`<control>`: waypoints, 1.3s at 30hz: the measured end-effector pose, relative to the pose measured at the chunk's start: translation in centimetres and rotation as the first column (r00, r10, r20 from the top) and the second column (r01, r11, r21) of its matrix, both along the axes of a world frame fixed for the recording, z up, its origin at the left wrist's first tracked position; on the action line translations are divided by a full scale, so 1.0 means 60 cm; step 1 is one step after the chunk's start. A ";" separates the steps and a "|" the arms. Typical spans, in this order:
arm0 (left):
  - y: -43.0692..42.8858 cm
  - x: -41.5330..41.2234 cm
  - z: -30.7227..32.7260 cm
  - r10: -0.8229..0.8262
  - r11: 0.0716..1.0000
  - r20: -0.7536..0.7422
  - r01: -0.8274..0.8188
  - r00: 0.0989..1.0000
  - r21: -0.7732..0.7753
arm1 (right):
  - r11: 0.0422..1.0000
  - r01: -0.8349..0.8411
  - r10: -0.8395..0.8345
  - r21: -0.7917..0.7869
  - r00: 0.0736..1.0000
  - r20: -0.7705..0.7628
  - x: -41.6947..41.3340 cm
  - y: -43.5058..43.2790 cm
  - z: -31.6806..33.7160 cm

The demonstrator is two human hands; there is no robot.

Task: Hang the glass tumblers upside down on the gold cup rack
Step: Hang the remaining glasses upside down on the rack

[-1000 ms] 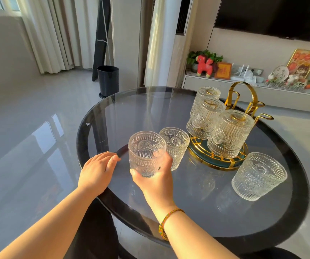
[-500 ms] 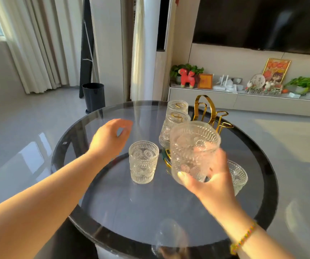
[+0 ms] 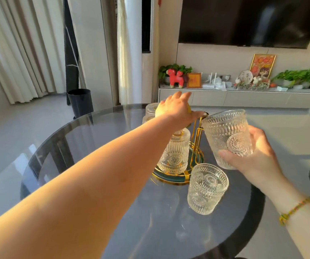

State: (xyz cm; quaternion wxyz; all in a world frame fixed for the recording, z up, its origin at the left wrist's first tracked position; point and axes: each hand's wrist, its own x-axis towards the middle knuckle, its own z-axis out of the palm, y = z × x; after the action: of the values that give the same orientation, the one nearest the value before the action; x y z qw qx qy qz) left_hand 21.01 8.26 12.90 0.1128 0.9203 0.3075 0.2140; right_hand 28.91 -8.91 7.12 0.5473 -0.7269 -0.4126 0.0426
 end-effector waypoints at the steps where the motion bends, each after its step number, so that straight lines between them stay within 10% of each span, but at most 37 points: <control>1: 0.002 0.004 -0.001 0.004 1.000 -0.013 -0.004 1.000 0.004 | 1.000 0.004 -0.004 0.000 1.000 0.000 0.002 0.001 0.002; 39: 0.074 -0.066 0.011 -0.156 0.971 0.002 0.154 0.988 -0.181 | 0.886 -0.020 0.205 -0.464 0.913 0.353 -0.014 0.125 0.138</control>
State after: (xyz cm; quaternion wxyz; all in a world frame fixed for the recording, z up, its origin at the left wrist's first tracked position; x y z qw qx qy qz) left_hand 17.03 12.70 13.53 0.2103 0.9287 0.2535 0.1703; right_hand 28.10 -1.41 15.39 0.2668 -0.8016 -0.5346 0.0230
